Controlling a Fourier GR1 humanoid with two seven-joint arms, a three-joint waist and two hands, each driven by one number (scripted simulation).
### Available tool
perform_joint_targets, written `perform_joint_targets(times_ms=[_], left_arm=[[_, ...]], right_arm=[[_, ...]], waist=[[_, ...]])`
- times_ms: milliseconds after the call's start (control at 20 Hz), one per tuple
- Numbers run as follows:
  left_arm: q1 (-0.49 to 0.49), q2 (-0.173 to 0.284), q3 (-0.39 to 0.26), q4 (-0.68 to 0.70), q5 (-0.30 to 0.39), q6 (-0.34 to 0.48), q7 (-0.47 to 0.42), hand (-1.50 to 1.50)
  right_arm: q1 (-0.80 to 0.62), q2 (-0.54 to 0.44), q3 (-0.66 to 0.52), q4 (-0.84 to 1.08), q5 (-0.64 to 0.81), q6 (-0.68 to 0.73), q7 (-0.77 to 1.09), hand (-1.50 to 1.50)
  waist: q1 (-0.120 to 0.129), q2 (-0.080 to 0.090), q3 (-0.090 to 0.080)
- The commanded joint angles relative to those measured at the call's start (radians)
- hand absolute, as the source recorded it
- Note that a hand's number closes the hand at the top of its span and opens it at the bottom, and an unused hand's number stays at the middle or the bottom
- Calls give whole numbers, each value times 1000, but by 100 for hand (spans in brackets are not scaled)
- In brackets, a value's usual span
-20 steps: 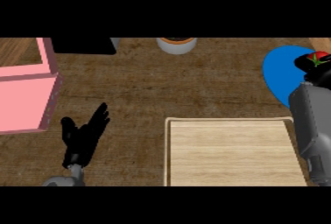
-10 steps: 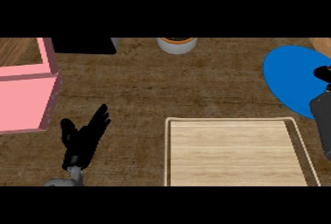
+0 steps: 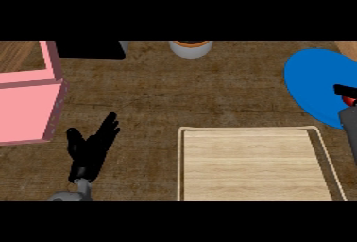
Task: Pick the tomato from the tray and place it in the plate
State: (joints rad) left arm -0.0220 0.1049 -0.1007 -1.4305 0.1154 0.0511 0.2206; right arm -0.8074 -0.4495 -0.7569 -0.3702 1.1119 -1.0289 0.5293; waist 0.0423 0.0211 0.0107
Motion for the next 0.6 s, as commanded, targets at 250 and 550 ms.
perform_joint_targets(times_ms=[250, 550], left_arm=[[6, 7, 12, -6, 5, 0, 17, 0], [-4, 5, 25, 13, 1, 14, 29, 0]], right_arm=[[61, 76, -98, -205, -354, -73, -447, -150], [146, 94, -185, -325, -668, 91, -696, -150]], waist=[[-16, -8, -1], [-33, -12, -4]])
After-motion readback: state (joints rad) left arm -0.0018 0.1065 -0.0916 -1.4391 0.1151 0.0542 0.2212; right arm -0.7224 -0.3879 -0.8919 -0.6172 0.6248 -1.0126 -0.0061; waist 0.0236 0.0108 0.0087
